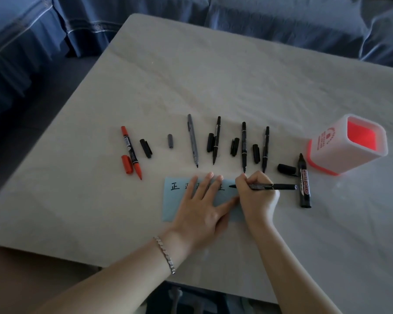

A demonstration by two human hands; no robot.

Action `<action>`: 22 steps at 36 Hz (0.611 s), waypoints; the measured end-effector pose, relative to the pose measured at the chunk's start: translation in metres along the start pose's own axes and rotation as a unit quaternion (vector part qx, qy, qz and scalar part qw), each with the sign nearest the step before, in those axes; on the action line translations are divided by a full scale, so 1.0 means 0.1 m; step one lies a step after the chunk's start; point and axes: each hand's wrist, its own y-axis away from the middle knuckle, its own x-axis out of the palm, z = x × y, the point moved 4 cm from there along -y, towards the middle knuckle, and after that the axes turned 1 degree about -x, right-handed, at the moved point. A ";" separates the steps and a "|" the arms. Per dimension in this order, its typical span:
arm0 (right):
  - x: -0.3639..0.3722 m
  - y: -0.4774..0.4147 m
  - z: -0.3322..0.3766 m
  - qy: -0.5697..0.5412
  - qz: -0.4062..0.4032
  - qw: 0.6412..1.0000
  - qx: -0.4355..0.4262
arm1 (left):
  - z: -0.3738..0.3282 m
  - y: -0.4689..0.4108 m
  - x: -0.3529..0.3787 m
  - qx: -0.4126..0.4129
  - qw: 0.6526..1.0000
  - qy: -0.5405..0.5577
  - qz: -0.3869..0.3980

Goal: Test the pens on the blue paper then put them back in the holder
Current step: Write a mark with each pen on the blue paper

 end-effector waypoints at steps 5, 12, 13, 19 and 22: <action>0.00 0.00 -0.01 0.008 -0.017 1.000 -0.012 | 0.00 0.00 -0.01 -0.004 1.000 0.004 0.002; -0.01 -0.01 0.00 0.007 -0.016 1.000 -0.006 | 0.01 -0.01 -0.02 -0.008 1.000 0.007 0.012; -0.01 -0.01 -0.01 0.007 -0.016 1.000 -0.003 | 0.01 -0.01 -0.02 -0.007 1.000 0.005 0.012; 0.00 -0.01 -0.03 -0.006 -0.005 1.000 0.005 | 0.01 -0.01 0.00 0.000 1.000 -0.006 0.010; 0.00 -0.01 -0.03 -0.002 -0.016 1.000 0.002 | 0.01 -0.01 0.00 0.000 1.000 -0.011 0.008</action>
